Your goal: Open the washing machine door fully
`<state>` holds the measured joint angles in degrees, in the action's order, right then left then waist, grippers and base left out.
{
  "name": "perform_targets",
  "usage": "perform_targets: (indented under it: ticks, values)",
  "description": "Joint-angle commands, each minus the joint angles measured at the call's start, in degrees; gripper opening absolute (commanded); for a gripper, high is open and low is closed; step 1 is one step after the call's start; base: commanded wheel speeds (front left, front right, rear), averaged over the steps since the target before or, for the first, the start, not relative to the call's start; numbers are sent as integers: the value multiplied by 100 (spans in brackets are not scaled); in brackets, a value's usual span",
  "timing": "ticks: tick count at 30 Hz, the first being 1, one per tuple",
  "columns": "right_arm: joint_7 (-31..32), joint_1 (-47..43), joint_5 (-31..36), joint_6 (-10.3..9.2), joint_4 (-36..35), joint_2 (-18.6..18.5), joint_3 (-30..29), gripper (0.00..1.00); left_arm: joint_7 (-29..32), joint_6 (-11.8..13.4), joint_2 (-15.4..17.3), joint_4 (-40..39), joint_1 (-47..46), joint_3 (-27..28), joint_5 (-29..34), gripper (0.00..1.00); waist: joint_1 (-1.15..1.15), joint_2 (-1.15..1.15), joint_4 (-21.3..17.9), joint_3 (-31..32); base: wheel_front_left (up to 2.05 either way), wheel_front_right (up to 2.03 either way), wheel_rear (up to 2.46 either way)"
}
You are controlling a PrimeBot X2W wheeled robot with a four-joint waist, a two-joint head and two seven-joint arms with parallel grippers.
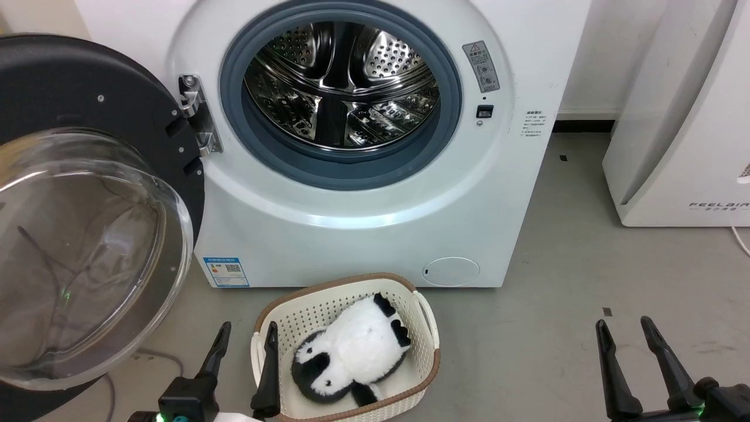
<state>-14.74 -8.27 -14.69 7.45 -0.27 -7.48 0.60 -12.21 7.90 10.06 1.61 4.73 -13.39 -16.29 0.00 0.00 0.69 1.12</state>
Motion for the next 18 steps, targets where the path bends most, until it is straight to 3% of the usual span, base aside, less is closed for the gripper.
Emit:
perform_targets:
  ticks: [1, 9, 10, 18]
  values:
    - [-26, -78, -34, 3, 25, 21, 2, 100, -39, 28, -5, 13, 78, -4, 26, 100, 0, 0, 9, 2, 0, 0, 0]
    - [-26, -61, -48, 3, 60, 31, 37, 100, -15, 11, -32, 13, 66, -51, -51, 100, 0, 0, 44, -13, 0, 0, 0]
    - [1, -6, -42, 0, 43, 13, 27, 0, 5, -2, -22, 13, 1, -55, -55, 0, 0, 0, 44, -14, 0, 0, 0]
    - [56, 23, 9, -1, 41, 27, 22, 0, 48, -28, -44, 8, -16, -13, 3, 0, 0, 0, 41, -17, 0, 0, 0]
